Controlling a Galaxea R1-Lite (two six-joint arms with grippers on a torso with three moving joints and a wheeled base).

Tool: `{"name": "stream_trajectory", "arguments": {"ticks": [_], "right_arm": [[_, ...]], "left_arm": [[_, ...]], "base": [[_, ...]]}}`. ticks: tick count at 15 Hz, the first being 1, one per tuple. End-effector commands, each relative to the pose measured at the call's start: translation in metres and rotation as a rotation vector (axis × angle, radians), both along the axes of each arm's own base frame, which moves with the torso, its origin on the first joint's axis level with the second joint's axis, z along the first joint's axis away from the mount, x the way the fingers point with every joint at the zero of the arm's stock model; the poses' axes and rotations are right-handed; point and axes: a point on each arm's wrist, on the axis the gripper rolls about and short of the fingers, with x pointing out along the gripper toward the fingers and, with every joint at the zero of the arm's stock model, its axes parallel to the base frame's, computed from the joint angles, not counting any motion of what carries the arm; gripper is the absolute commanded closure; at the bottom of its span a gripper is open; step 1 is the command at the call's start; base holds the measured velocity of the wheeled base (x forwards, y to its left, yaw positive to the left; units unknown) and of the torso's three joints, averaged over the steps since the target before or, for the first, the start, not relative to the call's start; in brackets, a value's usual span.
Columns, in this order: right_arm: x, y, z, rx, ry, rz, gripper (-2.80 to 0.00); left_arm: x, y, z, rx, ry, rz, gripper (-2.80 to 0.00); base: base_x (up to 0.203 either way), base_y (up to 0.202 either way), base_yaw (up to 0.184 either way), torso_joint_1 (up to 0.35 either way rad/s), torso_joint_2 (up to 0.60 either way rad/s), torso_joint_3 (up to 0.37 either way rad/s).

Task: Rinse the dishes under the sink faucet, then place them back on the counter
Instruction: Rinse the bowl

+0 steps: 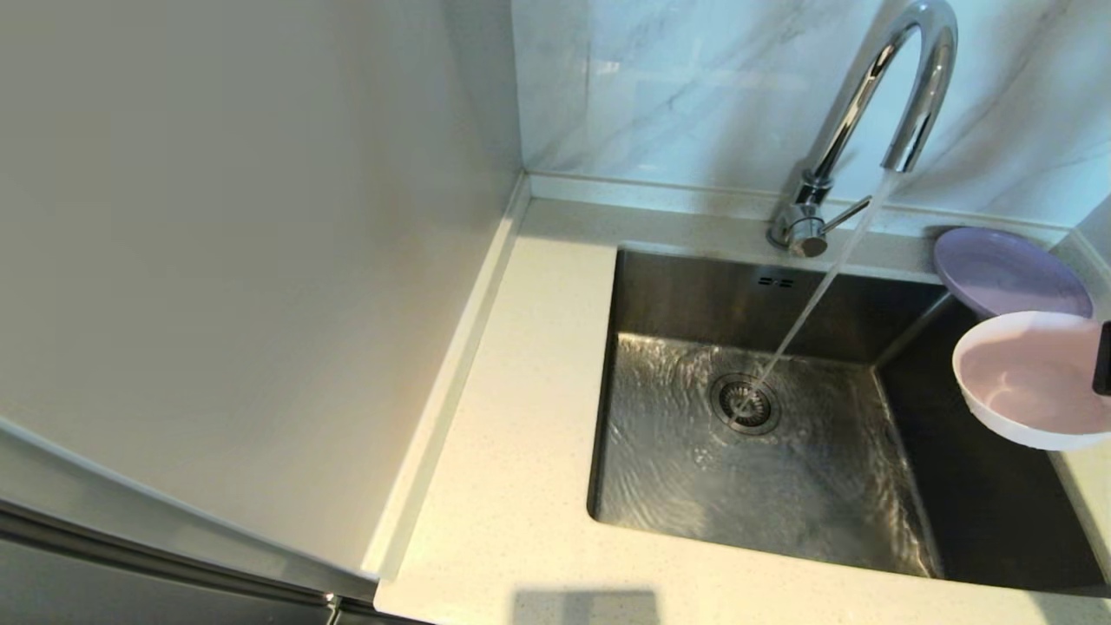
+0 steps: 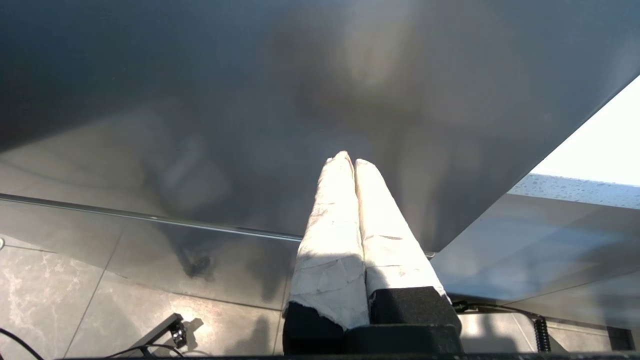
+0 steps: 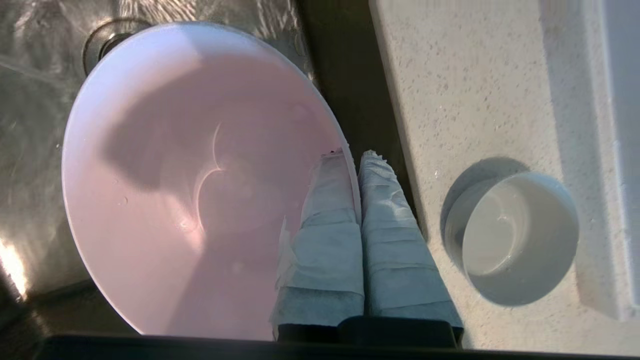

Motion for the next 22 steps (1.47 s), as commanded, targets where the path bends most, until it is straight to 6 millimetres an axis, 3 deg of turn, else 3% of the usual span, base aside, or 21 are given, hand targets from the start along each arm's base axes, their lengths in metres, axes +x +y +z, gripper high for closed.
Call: {"name": "stream_trajectory", "arguments": {"ticks": [1,5,10,15,22], "right_arm": [[0.022,0.008,-0.001,-0.028,0.022,0.009,0.0],[0.05,0.033,0.007,-0.07,-0.032,-0.009,0.0],[0.075,0.065,0.003,-0.072,-0.063,-0.007,0.0],[0.085,0.085,0.012,-0.069,-0.122,0.006,0.0],[0.085,0.092,0.015,-0.074,-0.139,0.013,0.0]], "left_arm": [[0.0,0.0,0.0,0.0,0.0,0.0,0.0],[0.0,0.0,0.0,0.0,0.0,0.0,0.0],[0.0,0.0,0.0,0.0,0.0,0.0,0.0],[0.0,0.0,0.0,0.0,0.0,0.0,0.0],[0.0,0.0,0.0,0.0,0.0,0.0,0.0]], "base": [[0.0,0.0,0.0,0.0,0.0,0.0],[0.0,0.0,0.0,0.0,0.0,0.0],[0.0,0.0,0.0,0.0,0.0,0.0],[0.0,0.0,0.0,0.0,0.0,0.0],[0.0,0.0,0.0,0.0,0.0,0.0]]}}
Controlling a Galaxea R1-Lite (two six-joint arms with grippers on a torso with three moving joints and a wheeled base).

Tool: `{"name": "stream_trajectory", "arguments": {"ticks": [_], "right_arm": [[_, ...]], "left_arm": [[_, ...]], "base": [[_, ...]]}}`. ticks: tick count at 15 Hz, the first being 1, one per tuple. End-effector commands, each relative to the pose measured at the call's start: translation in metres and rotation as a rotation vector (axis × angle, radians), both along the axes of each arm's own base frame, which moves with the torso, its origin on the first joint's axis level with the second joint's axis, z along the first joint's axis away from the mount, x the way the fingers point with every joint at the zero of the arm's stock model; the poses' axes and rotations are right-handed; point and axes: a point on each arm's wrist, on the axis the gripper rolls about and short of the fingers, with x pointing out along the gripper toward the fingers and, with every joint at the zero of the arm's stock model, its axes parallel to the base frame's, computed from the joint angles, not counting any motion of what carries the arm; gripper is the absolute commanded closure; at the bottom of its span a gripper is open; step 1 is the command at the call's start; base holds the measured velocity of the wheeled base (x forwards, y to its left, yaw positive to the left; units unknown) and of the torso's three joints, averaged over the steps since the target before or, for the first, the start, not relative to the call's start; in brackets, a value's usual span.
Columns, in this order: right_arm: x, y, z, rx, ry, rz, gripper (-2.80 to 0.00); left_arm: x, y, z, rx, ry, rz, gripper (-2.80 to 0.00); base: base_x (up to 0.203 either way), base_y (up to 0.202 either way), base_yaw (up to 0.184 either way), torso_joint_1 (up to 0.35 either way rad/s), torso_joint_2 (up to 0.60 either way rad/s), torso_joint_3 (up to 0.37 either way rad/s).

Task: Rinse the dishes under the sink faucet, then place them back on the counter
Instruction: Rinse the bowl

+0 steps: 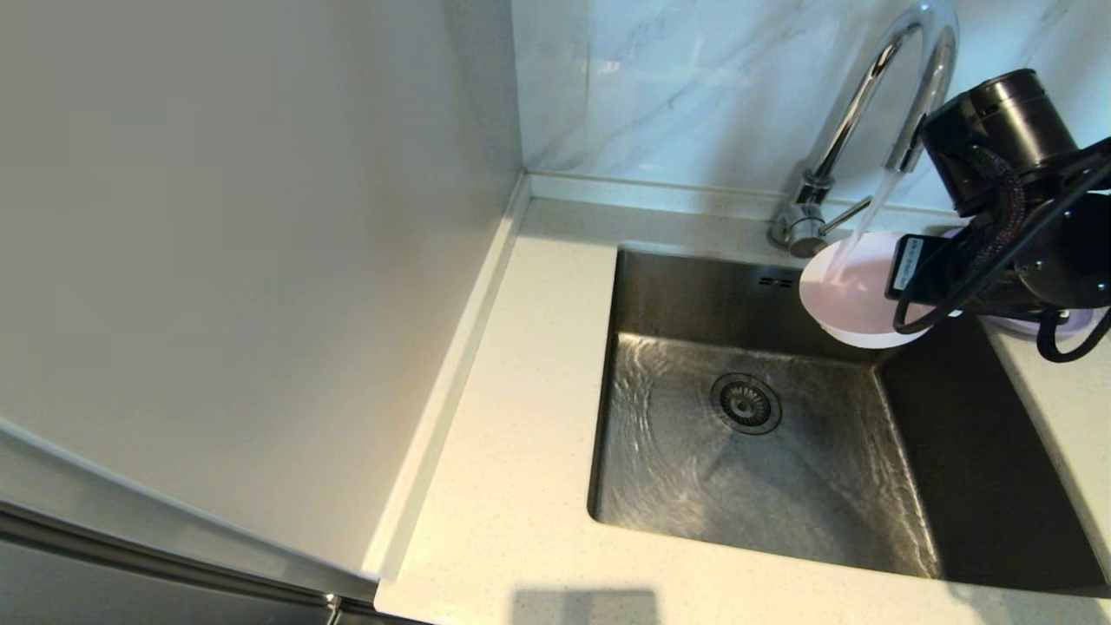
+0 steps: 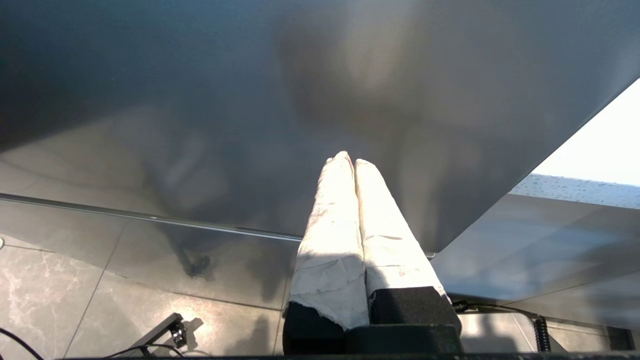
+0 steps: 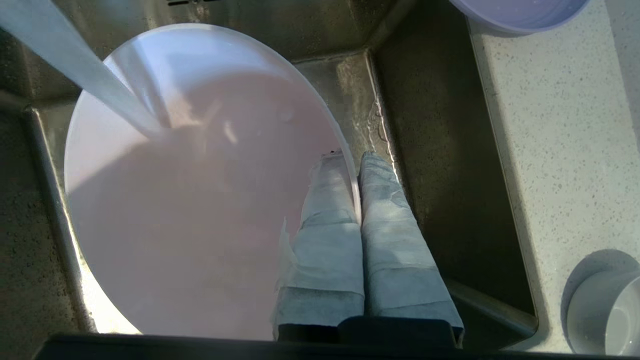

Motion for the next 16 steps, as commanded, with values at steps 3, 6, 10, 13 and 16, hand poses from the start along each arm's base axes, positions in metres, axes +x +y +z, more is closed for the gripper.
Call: {"name": "stream_trajectory", "arguments": {"ticks": [3,6,10,13,16], "right_arm": [[-0.003,0.006,0.001,-0.014,-0.008,0.003,0.0],[-0.007,0.01,-0.001,-0.025,-0.002,0.011,0.0],[-0.027,-0.018,-0.014,-0.073,0.057,-0.066,0.0],[-0.048,-0.041,-0.012,-0.205,0.117,-0.101,0.0],[-0.061,-0.047,-0.004,-0.374,0.105,-0.098,0.0]], "left_arm": [[0.0,0.0,0.0,0.0,0.0,0.0,0.0],[0.0,0.0,0.0,0.0,0.0,0.0,0.0],[0.0,0.0,0.0,0.0,0.0,0.0,0.0],[0.0,0.0,0.0,0.0,0.0,0.0,0.0],[0.0,0.0,0.0,0.0,0.0,0.0,0.0]], "base": [[0.0,0.0,0.0,0.0,0.0,0.0],[0.0,0.0,0.0,0.0,0.0,0.0],[0.0,0.0,0.0,0.0,0.0,0.0],[0.0,0.0,0.0,0.0,0.0,0.0],[0.0,0.0,0.0,0.0,0.0,0.0]]}}
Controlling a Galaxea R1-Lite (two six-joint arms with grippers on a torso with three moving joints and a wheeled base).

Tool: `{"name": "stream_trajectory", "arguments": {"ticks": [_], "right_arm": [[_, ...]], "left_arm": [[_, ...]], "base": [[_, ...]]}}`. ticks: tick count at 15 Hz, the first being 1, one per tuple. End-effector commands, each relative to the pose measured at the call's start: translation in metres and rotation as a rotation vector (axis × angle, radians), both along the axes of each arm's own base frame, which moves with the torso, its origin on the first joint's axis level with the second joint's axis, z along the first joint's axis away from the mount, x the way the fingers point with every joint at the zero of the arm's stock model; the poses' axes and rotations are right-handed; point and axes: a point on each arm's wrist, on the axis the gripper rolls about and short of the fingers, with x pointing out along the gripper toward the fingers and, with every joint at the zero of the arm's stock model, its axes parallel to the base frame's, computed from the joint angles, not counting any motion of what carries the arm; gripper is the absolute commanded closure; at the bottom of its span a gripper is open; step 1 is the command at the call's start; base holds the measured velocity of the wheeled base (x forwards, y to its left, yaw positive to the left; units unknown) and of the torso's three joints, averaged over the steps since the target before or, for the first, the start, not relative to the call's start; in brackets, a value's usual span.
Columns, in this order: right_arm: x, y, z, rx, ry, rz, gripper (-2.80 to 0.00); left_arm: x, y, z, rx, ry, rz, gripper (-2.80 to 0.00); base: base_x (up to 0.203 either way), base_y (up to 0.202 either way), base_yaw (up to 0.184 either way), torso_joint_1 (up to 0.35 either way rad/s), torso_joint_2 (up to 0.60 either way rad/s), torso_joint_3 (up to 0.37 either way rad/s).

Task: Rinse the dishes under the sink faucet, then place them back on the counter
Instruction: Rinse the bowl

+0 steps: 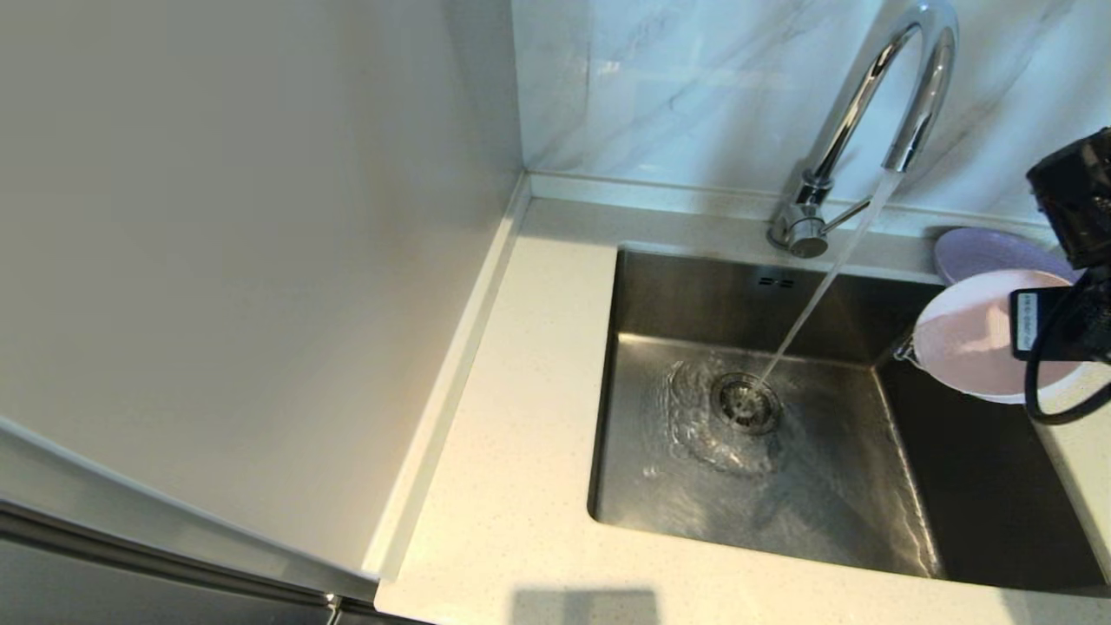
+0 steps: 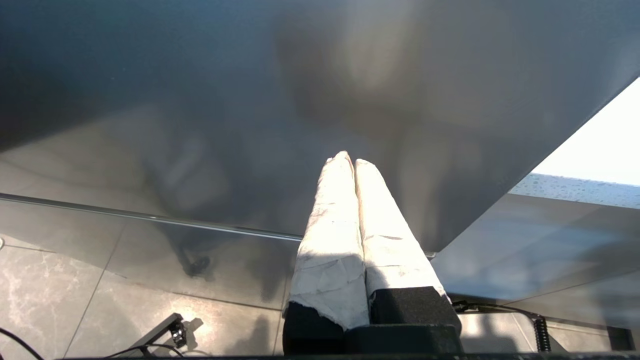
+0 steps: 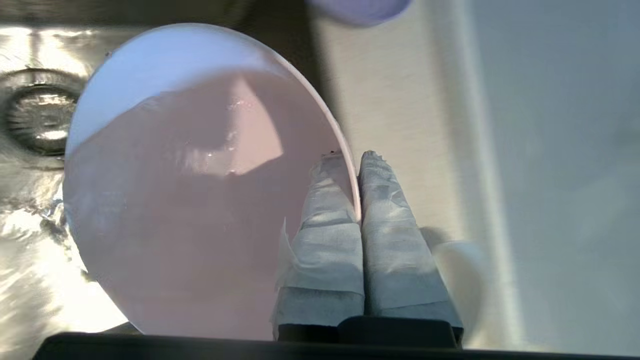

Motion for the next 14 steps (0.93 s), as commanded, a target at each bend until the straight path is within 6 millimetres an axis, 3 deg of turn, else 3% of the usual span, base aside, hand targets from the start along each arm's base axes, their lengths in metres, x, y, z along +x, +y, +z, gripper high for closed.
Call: {"name": "stream_trajectory", "arguments": {"ticks": [1,4,10,14], "right_arm": [[-0.016,-0.007,0.015,-0.101,-0.059,0.026,0.0],[-0.02,-0.011,0.038,-0.196,-0.192,0.007,0.0],[-0.012,-0.01,0.083,-0.072,-0.637,-0.062,0.0],[-0.005,-0.009,0.086,-0.055,-0.706,-0.068,0.0]], "left_arm": [[0.0,0.0,0.0,0.0,0.0,0.001,0.0],[0.0,0.0,0.0,0.0,0.0,0.001,0.0],[0.0,0.0,0.0,0.0,0.0,0.001,0.0],[0.0,0.0,0.0,0.0,0.0,0.001,0.0]], "base": [[0.0,0.0,0.0,0.0,0.0,0.0],[0.0,0.0,0.0,0.0,0.0,0.0],[0.0,0.0,0.0,0.0,0.0,0.0],[0.0,0.0,0.0,0.0,0.0,0.0]]}}
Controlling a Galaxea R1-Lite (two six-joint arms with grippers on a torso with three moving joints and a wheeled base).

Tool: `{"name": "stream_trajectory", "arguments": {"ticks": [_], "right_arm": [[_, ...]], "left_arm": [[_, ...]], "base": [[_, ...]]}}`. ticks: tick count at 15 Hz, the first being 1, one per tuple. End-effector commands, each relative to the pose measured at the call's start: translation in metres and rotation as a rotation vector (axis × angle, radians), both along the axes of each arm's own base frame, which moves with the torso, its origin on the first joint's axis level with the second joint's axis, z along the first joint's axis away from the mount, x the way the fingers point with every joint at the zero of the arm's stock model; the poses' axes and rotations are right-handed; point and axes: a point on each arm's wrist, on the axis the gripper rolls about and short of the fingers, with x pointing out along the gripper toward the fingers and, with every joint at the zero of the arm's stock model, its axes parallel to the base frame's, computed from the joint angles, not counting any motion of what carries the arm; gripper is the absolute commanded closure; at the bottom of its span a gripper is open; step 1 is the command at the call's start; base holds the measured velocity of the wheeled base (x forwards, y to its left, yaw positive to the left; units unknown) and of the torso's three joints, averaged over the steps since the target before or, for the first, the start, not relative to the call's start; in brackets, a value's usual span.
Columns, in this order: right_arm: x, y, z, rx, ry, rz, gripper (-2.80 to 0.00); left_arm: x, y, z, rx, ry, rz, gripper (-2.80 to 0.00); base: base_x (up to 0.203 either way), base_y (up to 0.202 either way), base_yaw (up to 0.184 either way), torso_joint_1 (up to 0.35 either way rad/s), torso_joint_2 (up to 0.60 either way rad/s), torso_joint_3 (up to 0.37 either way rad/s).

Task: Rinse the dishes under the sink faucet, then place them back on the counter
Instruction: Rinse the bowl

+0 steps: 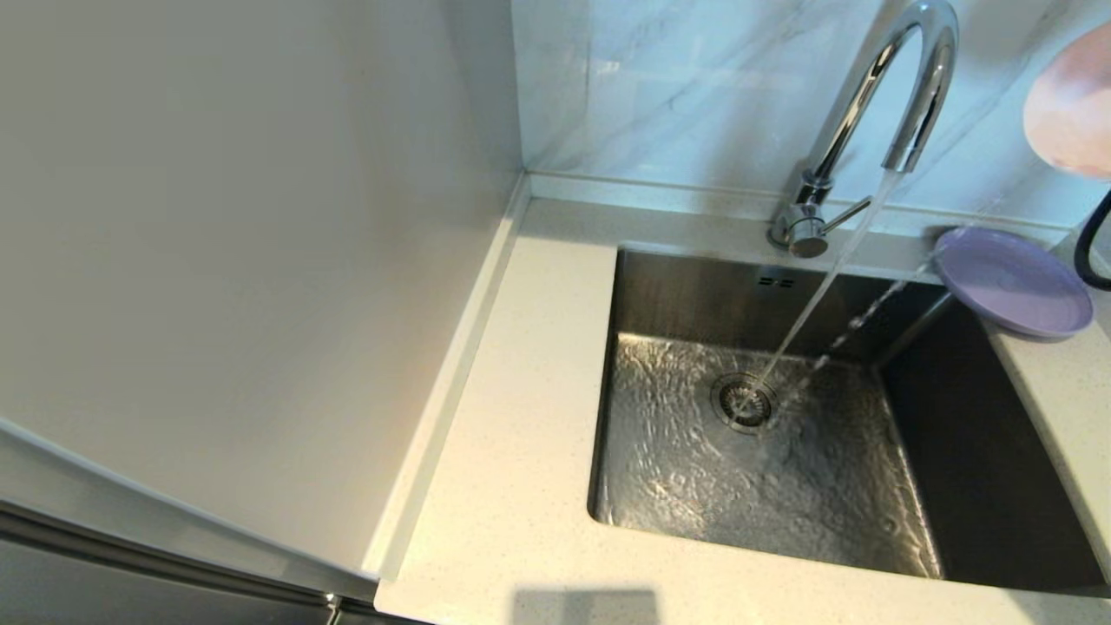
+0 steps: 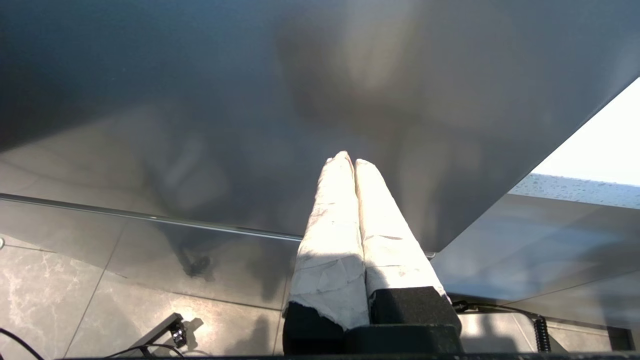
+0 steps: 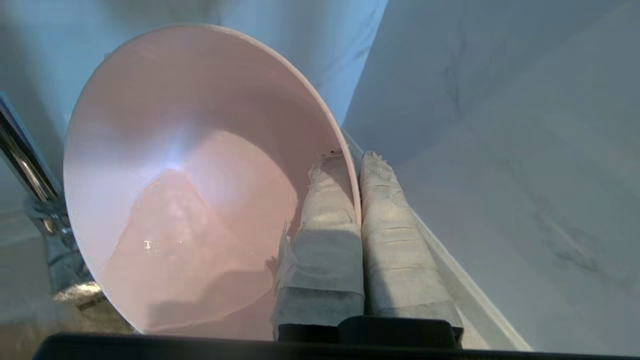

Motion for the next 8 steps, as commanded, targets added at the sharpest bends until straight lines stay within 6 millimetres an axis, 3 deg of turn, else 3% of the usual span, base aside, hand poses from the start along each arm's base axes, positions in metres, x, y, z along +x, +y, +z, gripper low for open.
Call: {"name": "stream_trajectory", "arguments": {"ticks": [1,3,8], "right_arm": [[0.009,0.001,-0.006,-0.002,0.012,-0.008,0.0],[0.014,-0.001,-0.012,-0.013,0.041,-0.021,0.0],[0.006,-0.039,-0.047,-0.078,0.308,-0.084,0.0]], "left_arm": [[0.0,0.0,0.0,0.0,0.0,0.0,0.0],[0.0,0.0,0.0,0.0,0.0,0.0,0.0],[0.0,0.0,0.0,0.0,0.0,0.0,0.0]], "base": [[0.0,0.0,0.0,0.0,0.0,0.0],[0.0,0.0,0.0,0.0,0.0,0.0],[0.0,0.0,0.0,0.0,0.0,0.0]]}}
